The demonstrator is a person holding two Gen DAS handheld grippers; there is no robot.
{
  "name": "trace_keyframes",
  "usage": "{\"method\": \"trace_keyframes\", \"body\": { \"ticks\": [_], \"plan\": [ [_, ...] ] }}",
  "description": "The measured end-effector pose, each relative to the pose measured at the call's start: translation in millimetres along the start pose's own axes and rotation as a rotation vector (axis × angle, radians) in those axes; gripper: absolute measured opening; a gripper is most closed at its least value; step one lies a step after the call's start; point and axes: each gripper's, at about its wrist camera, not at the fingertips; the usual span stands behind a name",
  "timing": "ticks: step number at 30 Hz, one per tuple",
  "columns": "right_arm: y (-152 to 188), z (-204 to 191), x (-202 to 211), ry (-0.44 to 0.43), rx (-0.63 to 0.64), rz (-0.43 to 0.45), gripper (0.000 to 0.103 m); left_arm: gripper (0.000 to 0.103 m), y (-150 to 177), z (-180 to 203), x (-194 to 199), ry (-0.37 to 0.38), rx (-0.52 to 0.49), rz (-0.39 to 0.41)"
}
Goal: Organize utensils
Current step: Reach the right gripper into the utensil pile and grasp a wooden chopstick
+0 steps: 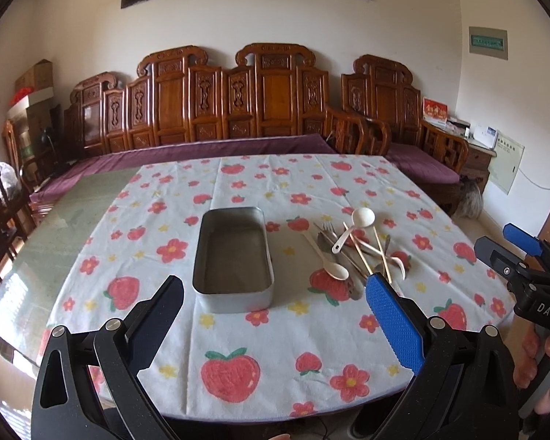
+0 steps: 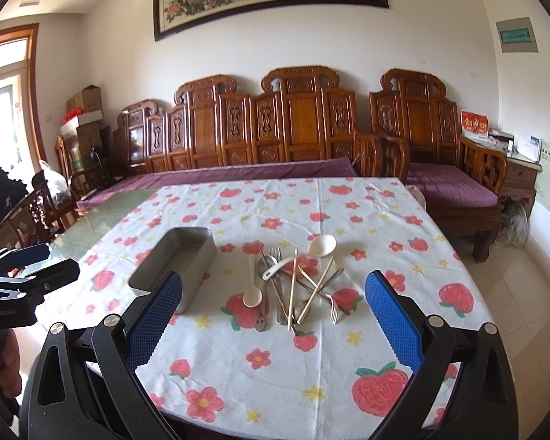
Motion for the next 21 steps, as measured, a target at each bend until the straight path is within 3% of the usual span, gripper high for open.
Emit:
{"method": "trace_keyframes", "body": {
  "ticks": [7,13,21],
  "plan": [
    [9,6,-47,0.002,-0.005,-0.048,0.100,0.096,2,-12,-35,0.045,0.008,-0.057],
    [10,8,-80,0.003,0.001,-0.079,0.100,0.096,-3,-19,-54,0.040,-0.016,-0.085],
    [0,16,-130,-0.014,0.013,-0.116,0.086,0.096,-13,-23,-84,0.078,-0.024,-0.148]
  ]
}}
Point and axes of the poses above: each gripper's, at about its wrist camera, not at the fingertips, and x roughly against the way its jaws point, z to its right, y to its underside, and after that the axes turned 15 degrees about y, right-handed
